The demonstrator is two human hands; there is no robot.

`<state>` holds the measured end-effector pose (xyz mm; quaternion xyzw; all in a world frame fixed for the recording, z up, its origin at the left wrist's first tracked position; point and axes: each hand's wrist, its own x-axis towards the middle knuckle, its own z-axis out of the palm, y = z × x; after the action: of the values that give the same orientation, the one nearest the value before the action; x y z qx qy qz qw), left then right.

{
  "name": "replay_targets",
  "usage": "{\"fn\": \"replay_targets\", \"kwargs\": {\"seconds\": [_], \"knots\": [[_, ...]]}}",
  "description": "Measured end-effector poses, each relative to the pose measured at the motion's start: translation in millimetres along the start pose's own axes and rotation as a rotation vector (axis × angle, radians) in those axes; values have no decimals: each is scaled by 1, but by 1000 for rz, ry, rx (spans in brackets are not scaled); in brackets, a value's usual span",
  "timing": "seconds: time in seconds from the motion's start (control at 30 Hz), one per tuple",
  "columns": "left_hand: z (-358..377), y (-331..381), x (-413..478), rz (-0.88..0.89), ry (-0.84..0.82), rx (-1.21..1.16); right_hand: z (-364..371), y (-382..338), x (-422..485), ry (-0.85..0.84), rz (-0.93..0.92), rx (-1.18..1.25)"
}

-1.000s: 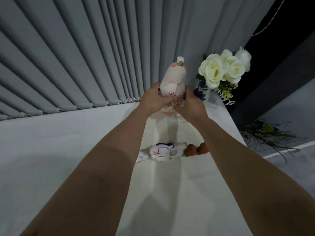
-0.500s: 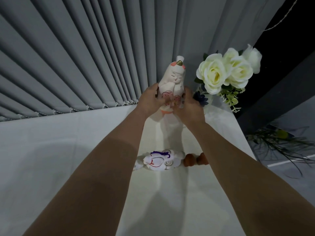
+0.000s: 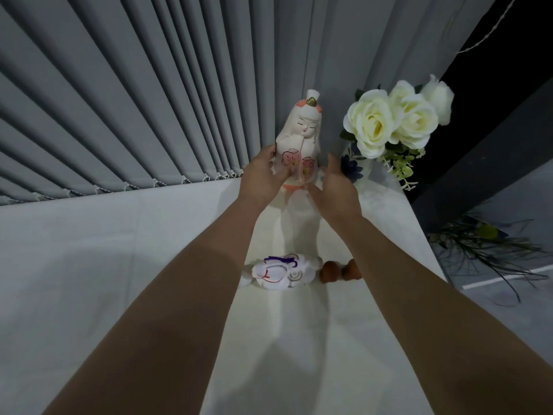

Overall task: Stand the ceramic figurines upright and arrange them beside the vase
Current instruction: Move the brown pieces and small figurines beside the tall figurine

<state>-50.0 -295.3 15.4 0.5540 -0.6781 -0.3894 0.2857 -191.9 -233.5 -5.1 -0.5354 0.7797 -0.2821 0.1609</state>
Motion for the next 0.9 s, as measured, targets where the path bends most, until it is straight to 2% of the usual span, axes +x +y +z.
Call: {"fn": "replay_targets", "kwargs": {"seconds": [0.17,0.33,0.4,0.47,0.57,0.67,0.9], "knots": [[7,2,-41,57,29,104,-23,12,-40,-7,49,72],[24,20,-91,156,-319,252,-43,26,-92,66,92,73],[28,21,-107,197,-449,380,-49,33,-112,68,114,53],[33,18,-117,253,-510,541,-54,41,-126,16,133,31],[40,16,-129,337,-543,713,-58,50,-140,-124,153,-25],[49,13,-135,396,-529,795,-59,54,-149,-183,151,-91],[55,12,-140,370,-485,712,-54,60,-156,-223,133,-157]]}}
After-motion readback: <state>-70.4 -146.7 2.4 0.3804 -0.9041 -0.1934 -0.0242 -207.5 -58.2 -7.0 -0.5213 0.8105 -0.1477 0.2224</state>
